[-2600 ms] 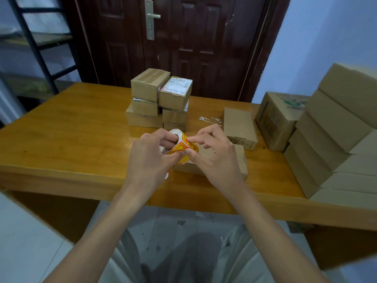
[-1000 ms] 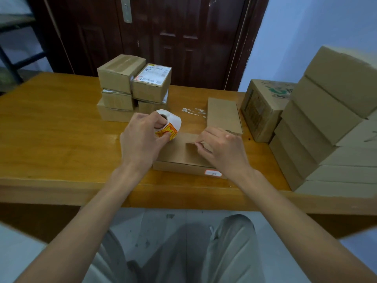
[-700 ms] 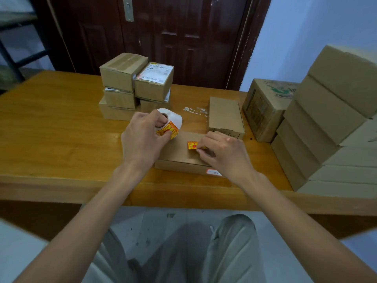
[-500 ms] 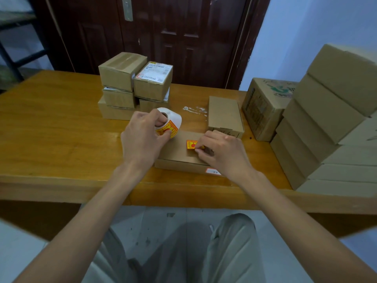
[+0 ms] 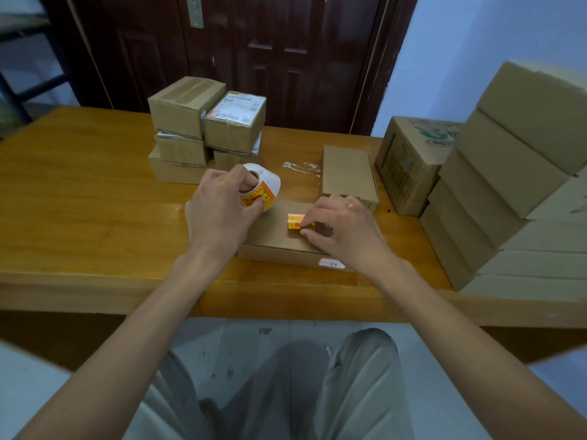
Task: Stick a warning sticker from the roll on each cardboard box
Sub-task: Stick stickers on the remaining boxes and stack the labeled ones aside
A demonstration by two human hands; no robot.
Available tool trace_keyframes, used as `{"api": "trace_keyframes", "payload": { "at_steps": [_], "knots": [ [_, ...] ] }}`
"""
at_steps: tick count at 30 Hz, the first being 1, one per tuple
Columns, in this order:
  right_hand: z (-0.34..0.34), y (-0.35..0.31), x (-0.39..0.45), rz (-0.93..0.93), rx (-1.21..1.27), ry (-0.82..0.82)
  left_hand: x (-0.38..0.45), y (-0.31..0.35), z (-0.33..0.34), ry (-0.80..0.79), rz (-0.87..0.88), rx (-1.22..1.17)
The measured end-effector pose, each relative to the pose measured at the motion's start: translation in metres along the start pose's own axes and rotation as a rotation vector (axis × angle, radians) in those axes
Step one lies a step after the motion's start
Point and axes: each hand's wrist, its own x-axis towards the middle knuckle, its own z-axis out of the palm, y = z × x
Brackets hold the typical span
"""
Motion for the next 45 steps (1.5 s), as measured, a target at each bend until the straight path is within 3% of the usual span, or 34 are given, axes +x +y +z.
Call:
{"api": "trace_keyframes", "payload": {
  "at_steps": [7,12,18,21,25,28,39,42,45],
  "knots": [
    [-0.002,0.004,-0.007,0.031,0.052,-0.076,0.000,-0.001,0.001,0.010,0.005,-0.007],
    [0.001,0.000,-0.021,-0.045,-0.019,-0.310,0.001,-0.002,0.002,0.012,0.020,-0.004],
    [-0.002,0.000,-0.033,-0.054,-0.046,-0.290,-0.002,-0.003,0.003,0.022,0.022,-0.017],
    [-0.005,0.005,-0.040,0.028,0.046,-0.285,-0.002,-0.006,0.003,0.022,0.018,-0.038],
    [-0.020,0.021,-0.036,0.200,0.206,-0.401,-0.001,-0.006,0.002,-0.003,0.015,-0.037],
    [-0.032,0.024,-0.029,0.223,0.240,-0.462,0.001,-0.004,0.000,-0.015,-0.003,-0.040],
    [-0.031,0.017,-0.035,0.367,0.228,-0.396,-0.005,-0.007,-0.015,-0.014,-0.045,-0.060],
    [-0.037,0.007,-0.050,0.448,0.135,-0.314,-0.009,-0.004,-0.022,-0.001,-0.053,-0.087],
    [-0.048,-0.011,-0.070,0.464,0.025,-0.336,-0.013,0.000,-0.025,-0.012,-0.056,-0.121]
  ]
}}
